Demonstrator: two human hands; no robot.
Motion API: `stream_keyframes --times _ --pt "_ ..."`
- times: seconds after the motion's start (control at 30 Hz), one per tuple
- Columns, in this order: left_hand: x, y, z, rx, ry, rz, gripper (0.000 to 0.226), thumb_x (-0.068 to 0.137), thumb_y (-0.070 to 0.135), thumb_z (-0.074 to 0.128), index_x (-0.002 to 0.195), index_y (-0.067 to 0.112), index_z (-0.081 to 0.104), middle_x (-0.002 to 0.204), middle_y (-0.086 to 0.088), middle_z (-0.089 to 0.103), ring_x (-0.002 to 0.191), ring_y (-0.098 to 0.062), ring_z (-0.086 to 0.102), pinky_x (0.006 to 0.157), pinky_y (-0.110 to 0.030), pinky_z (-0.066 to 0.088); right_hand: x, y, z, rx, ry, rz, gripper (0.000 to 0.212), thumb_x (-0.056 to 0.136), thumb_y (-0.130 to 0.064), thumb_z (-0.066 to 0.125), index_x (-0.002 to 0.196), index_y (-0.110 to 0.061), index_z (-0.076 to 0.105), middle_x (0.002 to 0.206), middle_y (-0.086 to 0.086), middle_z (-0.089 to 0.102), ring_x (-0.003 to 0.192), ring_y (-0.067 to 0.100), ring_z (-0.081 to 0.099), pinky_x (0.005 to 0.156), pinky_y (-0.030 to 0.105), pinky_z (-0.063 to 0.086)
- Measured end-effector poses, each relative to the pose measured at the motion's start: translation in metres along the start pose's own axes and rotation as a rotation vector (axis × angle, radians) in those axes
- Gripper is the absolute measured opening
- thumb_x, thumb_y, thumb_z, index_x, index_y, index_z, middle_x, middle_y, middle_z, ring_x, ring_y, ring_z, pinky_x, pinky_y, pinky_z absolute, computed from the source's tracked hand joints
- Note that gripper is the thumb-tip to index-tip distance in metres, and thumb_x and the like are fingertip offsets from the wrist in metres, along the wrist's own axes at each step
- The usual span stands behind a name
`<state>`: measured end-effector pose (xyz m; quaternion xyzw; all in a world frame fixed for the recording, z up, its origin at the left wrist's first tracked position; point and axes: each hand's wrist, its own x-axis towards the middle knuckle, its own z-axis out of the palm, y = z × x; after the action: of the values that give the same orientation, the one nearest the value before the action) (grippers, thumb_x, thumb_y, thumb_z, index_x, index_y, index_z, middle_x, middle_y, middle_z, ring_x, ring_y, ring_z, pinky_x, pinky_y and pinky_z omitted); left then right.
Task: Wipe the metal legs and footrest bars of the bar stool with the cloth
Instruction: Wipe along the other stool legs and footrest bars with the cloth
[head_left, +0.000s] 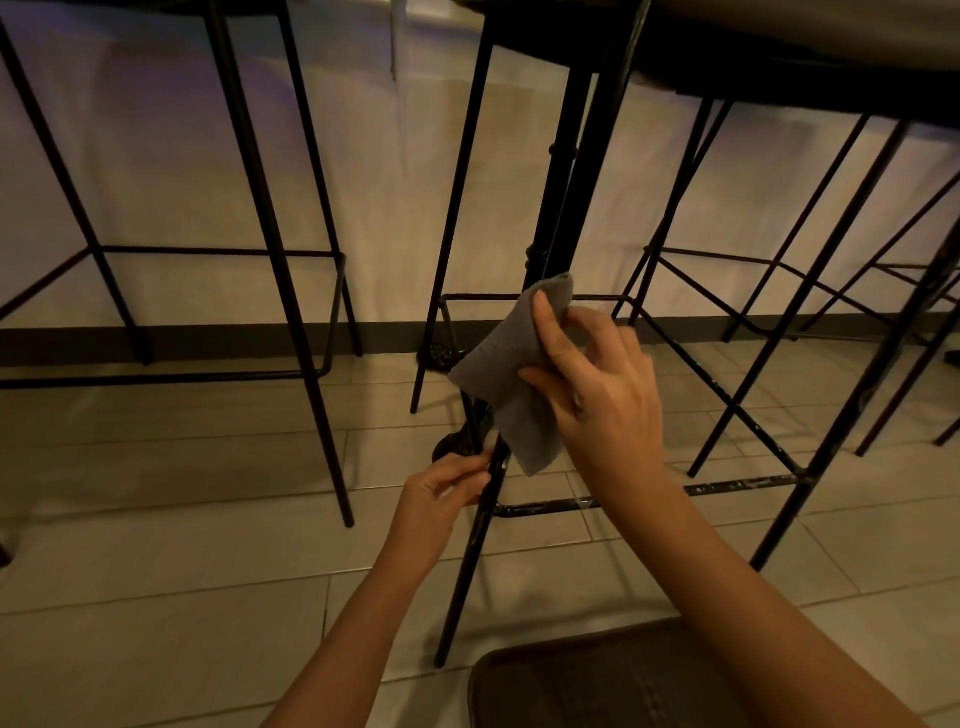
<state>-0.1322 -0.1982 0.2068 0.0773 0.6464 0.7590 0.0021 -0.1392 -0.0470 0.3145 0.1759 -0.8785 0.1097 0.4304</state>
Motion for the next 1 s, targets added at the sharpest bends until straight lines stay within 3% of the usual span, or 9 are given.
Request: stream_keyframes --times 0.17,0.37,0.67,0.73,0.77,0.87,0.93,1.0 --pt "-0.003 -0.005 0.000 0.002 0.023 -0.040 0.027 0.082 -0.004 0.058 0.096 0.018 0.067 0.093 -0.009 0.064 0.091 -0.018 0.063 0.087 -0.032 0.053 -0.010 -0.001 0.004 -0.007 -0.025 -0.008 0.053 0.091 -0.042 0.043 0.139 -0.028 0.027 0.120 0.002 0.037 0.090 0.019 0.044 0.066 0.034 0.040" --pt "-0.002 -0.007 0.001 0.026 0.045 -0.059 0.027 0.081 -0.002 0.059 0.094 0.020 0.068 0.093 -0.012 0.063 0.091 -0.022 0.062 0.089 -0.036 0.052 -0.001 -0.002 0.003 -0.005 0.018 0.014 0.053 0.090 -0.040 0.048 0.139 -0.028 0.030 0.120 0.008 0.048 0.091 0.022 0.047 0.067 0.035 0.041" --pt "-0.006 -0.007 0.001 0.064 0.060 -0.027 0.021 0.081 0.000 0.059 0.093 0.013 0.069 0.093 -0.018 0.061 0.093 -0.029 0.061 0.092 -0.052 0.048 -0.029 -0.007 0.015 -0.010 -0.037 -0.006 0.055 0.091 -0.041 0.045 0.140 -0.030 0.024 0.117 0.004 0.039 0.089 0.023 0.048 0.064 0.038 0.043" --pt "-0.011 0.002 0.004 0.104 0.145 0.020 0.022 0.083 0.003 0.059 0.093 0.022 0.067 0.101 -0.014 0.061 0.094 -0.016 0.062 0.093 -0.045 0.050 -0.029 -0.007 0.014 -0.007 -0.047 -0.013 0.055 0.090 -0.042 0.045 0.140 -0.030 0.025 0.116 0.004 0.041 0.089 0.024 0.049 0.064 0.037 0.043" --pt "-0.015 0.010 0.006 0.129 0.241 0.074 0.025 0.085 0.007 0.058 0.094 0.028 0.065 0.106 -0.009 0.060 0.096 -0.008 0.060 0.093 -0.034 0.050 -0.028 -0.007 0.012 -0.013 -0.058 -0.019 0.055 0.090 -0.042 0.045 0.140 -0.030 0.026 0.115 0.005 0.042 0.089 0.024 0.049 0.064 0.037 0.043" --pt "-0.025 0.047 0.017 0.209 0.497 0.405 0.028 0.088 0.011 0.054 0.109 0.029 0.059 0.114 0.008 0.051 0.108 -0.007 0.053 0.094 -0.015 0.044 -0.022 -0.007 0.006 -0.018 -0.094 -0.023 0.051 0.090 -0.045 0.043 0.137 -0.029 0.031 0.111 0.008 0.053 0.088 0.023 0.051 0.064 0.036 0.043" --pt "-0.031 0.064 0.034 0.265 0.489 0.550 0.030 0.089 0.009 0.053 0.117 0.016 0.057 0.116 0.010 0.047 0.111 -0.008 0.051 0.095 -0.014 0.043 -0.019 -0.008 0.001 0.024 -0.104 -0.009 0.045 0.093 -0.046 0.037 0.134 -0.029 0.038 0.107 0.007 0.057 0.088 0.023 0.053 0.064 0.036 0.043" --pt "-0.031 0.069 0.053 0.306 0.437 0.550 0.034 0.088 0.010 0.053 0.122 0.012 0.055 0.120 0.006 0.048 0.115 -0.003 0.048 0.097 -0.012 0.040 -0.015 -0.010 -0.005 0.068 -0.120 0.009 0.043 0.095 -0.045 0.029 0.131 -0.028 0.046 0.103 0.006 0.057 0.087 0.023 0.053 0.063 0.037 0.043"
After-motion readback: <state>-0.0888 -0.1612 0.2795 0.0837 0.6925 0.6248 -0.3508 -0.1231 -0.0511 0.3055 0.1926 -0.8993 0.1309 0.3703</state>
